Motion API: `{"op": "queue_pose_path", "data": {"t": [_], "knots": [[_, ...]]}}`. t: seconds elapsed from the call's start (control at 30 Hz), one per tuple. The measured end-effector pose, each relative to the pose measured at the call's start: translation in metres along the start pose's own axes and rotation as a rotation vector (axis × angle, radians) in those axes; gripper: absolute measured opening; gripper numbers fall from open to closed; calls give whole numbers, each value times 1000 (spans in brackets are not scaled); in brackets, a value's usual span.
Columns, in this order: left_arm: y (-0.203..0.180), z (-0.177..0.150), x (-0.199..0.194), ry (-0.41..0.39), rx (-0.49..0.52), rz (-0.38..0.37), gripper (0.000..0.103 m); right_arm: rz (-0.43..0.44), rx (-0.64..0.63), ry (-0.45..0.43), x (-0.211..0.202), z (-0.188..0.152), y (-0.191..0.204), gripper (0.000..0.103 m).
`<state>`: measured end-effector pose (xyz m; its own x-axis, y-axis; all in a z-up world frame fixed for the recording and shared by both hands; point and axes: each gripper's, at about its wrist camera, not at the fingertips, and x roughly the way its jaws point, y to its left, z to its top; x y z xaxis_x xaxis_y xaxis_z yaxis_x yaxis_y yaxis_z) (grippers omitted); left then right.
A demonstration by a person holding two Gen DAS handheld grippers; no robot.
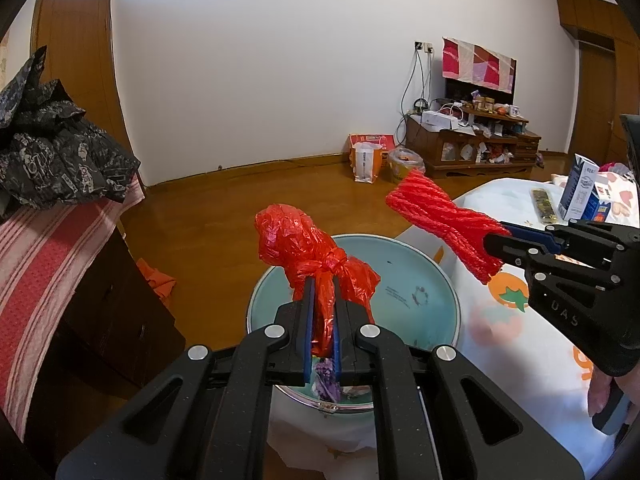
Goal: Collect trash
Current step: 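Open both tools over the bin to drop the red bag and mesh net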
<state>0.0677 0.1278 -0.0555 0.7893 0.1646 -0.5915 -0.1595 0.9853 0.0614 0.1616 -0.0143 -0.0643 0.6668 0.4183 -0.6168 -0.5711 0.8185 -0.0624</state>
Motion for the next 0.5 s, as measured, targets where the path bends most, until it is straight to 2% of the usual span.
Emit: {"op": "queue_pose_path", "data": {"t": [0.13,0.2,0.23,0.27,0.33,0.43,0.5], "knots": [[0,-2,5,5,0,-10,10,3,-4,8,5,-1,1,13],[-2,-3,10,11,11,-13,11,4,-2,8,8,-1,1,19],[-1,-4,13,18,10,-15,20,6,0,12,10,-2,1,29],[-1,-5,16,27,4,-24,26,4,2,11,11,-3,1,34],[-2,-9,20,44,1,-27,27,1,12,16,13,-4,-1,34],[-1,-12,25,53,-1,-16,38,-7,24,21,14,-7,-5,34],[0,-13,25,53,-2,-16,40,-13,37,26,13,-9,-8,35]]}}
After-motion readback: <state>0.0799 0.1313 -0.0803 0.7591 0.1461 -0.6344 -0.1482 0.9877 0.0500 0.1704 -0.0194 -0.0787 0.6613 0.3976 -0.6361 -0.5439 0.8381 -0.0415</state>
